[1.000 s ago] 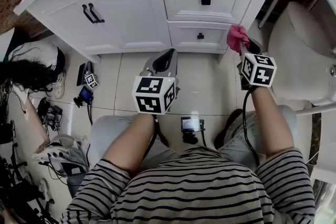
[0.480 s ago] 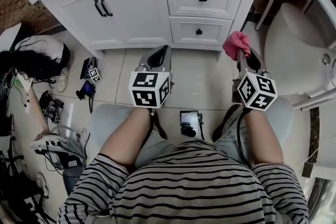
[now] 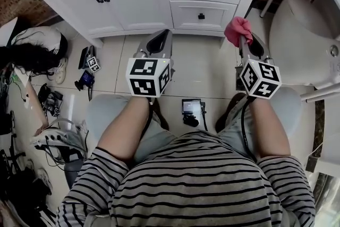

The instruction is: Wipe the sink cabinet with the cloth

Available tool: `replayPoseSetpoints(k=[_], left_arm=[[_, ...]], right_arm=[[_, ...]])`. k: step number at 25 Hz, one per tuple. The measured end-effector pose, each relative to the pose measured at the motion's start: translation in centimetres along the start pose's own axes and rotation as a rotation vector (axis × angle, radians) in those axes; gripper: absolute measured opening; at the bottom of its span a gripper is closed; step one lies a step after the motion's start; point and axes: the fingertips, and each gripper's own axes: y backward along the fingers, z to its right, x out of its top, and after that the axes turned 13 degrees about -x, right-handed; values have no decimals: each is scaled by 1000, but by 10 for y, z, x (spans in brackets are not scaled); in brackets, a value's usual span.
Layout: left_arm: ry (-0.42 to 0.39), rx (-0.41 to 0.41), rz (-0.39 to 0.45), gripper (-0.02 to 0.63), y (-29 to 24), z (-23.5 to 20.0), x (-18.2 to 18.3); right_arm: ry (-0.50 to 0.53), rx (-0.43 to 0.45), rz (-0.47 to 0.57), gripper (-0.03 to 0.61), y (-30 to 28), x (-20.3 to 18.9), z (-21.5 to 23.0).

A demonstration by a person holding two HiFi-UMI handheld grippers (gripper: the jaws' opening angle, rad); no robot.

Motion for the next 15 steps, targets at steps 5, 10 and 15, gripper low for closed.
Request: replayPoseSetpoints(k=[5,10,15], left_arm=[[8,6,6,2,0,0,0],[10,5,4,2,1,-1,-1],[15,5,-8,2,0,-5,-5]], right_arm=[[-10,14,6,61,0,1,-4],[-11,20,3,61,0,-1,-7],[-9,20,-14,61,-3,-7,-10]])
